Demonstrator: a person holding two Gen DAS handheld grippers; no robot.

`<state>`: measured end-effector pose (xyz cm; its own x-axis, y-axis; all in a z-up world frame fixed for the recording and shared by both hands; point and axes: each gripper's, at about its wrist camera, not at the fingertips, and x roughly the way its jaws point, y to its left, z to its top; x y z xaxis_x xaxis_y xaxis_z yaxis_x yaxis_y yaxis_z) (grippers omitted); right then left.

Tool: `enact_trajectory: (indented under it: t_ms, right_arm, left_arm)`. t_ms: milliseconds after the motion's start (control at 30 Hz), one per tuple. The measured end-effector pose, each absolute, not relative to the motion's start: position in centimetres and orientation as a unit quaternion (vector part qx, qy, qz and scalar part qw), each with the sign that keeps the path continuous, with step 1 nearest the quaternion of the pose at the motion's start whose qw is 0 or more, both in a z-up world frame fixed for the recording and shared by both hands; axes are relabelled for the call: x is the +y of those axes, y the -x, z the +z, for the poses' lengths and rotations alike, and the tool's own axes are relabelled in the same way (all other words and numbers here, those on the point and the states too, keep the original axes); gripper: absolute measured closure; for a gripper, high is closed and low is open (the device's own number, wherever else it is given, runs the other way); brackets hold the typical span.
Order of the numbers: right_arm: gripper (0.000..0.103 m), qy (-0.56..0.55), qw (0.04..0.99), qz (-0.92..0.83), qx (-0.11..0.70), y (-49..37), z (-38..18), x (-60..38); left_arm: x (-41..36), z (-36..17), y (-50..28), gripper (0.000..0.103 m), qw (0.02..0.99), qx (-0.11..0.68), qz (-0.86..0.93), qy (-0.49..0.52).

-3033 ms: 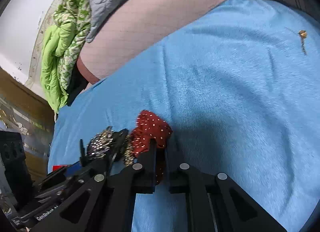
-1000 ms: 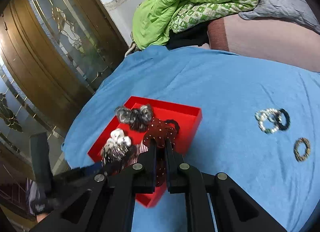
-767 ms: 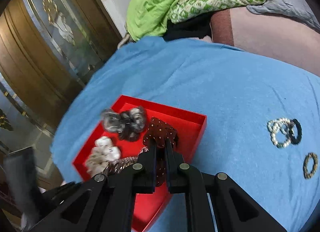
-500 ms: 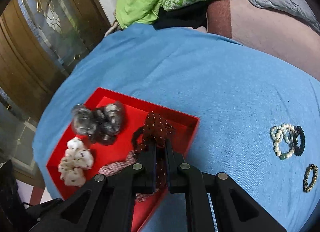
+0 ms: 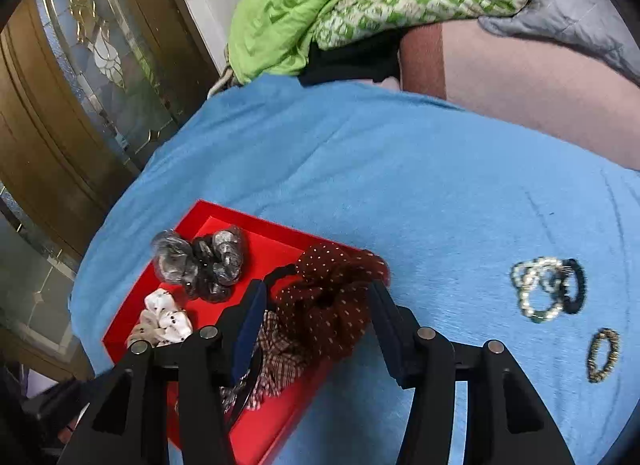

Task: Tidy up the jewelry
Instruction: 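Carry the clip and bow over the red tray and open both grippers, then withdraw both grippers from the tray toward the bracelets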

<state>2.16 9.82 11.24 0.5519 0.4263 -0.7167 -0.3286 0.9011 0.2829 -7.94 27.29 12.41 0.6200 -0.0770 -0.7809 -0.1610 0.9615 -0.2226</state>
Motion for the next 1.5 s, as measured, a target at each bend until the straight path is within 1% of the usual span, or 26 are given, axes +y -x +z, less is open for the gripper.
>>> enact_trajectory:
  t_ms: [133, 433, 533, 633, 1067, 1300, 1500]
  right_arm:
    - [0.044, -0.073, 0.883, 0.203, 0.417, -0.3, 11.7, 7.7]
    - [0.044, -0.077, 0.887, 0.170, 0.422, 3.0, 11.7, 3.4]
    - [0.043, -0.073, 0.891, 0.157, 0.419, 4.1, 11.6, 1.9]
    - [0.042, -0.071, 0.893, 0.144, 0.420, 5.1, 11.3, 0.3]
    - [0.042, -0.091, 0.893, 0.079, 0.434, 7.1, 8.9, -8.7]
    - [0.042, -0.108, 0.892, 0.053, 0.435, 7.3, 7.9, -12.8]
    - [0.042, -0.127, 0.889, 0.038, 0.439, 6.4, 7.2, -15.2]
  left_arm:
    - [26.5, 13.3, 8.6, 0.043, 0.895, 0.428, 0.030, 0.122]
    - [22.6, 15.0, 10.1, 0.043, 0.907, 0.413, 0.011, 0.078]
    - [21.4, 15.4, 10.4, 0.041, 0.911, 0.408, 0.002, 0.064]
    - [20.3, 15.4, 10.7, 0.038, 0.911, 0.408, -0.006, 0.054]
    - [16.0, 14.8, 10.7, 0.038, 0.906, 0.422, -0.028, 0.013]
    - [13.5, 13.8, 8.6, 0.037, 0.899, 0.436, -0.045, 0.003]
    - [11.9, 12.1, 4.3, 0.037, 0.887, 0.457, -0.059, 0.017]
